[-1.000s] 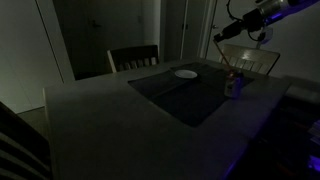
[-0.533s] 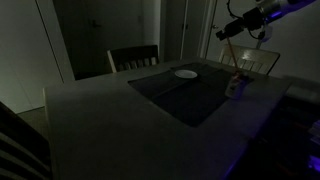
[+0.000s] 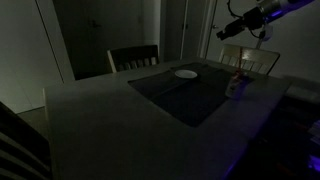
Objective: Put the straw inside the can
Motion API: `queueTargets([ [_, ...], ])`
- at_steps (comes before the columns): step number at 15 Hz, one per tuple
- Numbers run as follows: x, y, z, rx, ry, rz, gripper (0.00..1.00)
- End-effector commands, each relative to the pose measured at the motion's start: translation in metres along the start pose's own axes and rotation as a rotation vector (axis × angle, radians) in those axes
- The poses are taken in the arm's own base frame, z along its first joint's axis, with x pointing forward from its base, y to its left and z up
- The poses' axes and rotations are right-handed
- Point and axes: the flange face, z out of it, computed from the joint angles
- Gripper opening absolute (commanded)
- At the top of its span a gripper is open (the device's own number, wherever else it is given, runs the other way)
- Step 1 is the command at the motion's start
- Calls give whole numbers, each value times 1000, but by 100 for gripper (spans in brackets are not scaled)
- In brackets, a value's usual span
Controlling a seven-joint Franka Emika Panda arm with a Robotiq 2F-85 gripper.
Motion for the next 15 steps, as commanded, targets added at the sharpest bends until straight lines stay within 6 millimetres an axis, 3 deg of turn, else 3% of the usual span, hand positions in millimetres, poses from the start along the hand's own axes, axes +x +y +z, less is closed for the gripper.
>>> queueTargets([
  [1,4,1,-2,-27,-12,-17,100],
  [9,12,1,-10,-58,-78,-38,100],
  [15,25,-6,-7,-106,-251,-10,100],
])
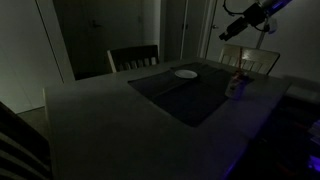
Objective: Put the straw inside the can
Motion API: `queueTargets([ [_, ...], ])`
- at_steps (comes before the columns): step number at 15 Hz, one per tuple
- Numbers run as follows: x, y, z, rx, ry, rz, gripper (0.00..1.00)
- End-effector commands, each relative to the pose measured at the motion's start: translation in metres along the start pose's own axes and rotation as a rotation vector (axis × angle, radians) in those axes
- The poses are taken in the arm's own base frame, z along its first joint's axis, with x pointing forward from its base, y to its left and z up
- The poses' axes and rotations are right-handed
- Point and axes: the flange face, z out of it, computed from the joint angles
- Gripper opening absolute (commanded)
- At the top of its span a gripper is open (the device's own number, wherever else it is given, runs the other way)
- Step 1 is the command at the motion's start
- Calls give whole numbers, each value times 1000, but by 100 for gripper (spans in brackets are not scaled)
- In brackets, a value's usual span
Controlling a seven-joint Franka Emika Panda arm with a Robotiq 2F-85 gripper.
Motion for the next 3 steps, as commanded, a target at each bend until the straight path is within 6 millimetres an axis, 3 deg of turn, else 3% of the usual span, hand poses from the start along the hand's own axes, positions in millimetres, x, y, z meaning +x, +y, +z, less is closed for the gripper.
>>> queueTargets([
  [1,9,-8,0,-32,-106,9,100],
  [3,13,-13,-1,-24,-175,-7,100],
])
